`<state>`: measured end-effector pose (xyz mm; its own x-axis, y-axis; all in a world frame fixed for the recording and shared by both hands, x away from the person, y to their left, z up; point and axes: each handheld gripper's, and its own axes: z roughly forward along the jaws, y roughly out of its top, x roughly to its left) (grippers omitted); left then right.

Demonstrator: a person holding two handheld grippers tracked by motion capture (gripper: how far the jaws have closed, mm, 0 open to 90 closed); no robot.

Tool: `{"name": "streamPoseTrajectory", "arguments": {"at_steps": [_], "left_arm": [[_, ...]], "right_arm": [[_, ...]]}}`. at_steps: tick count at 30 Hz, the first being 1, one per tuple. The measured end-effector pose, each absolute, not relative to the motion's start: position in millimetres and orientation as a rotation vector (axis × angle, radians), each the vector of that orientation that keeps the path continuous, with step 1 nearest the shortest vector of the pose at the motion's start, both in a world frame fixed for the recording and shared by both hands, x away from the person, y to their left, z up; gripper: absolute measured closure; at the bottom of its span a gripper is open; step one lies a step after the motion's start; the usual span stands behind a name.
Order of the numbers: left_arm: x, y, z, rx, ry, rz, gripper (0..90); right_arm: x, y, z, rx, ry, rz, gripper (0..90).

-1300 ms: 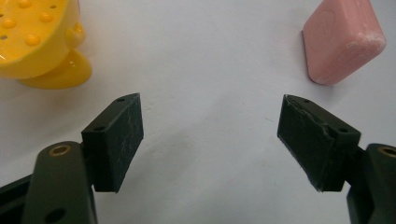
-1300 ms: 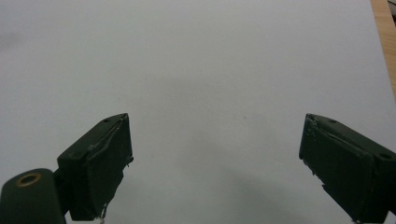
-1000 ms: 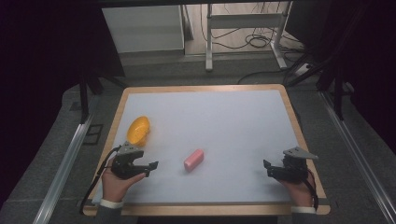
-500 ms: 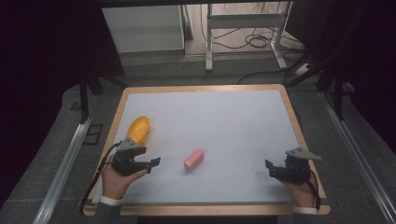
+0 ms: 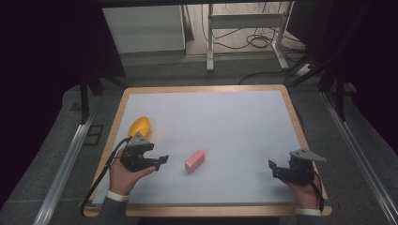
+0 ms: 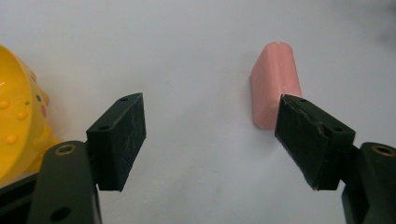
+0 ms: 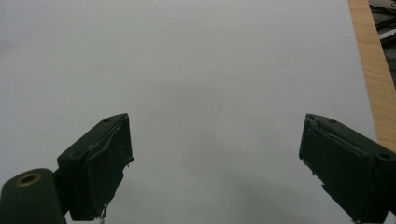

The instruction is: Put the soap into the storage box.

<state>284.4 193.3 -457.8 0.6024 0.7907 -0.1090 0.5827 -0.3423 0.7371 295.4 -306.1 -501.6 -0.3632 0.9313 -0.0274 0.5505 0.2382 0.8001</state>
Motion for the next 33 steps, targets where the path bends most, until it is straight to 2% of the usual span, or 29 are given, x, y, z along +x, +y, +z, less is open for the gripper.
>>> {"name": "streamPoseTrajectory", "arguments": {"at_steps": [14,33], "left_arm": [[287.5,175.4,-450.5,2.114,1.041,0.338,25.2],[303.8,124.8,-447.9,2.232,0.951,0.316,24.9]], "right_arm": [[295.4,-306.2,-502.1,1.350,2.004,0.976,9.1],[295.2,-304.6,-502.6,1.349,2.013,0.970,9.2]]}}
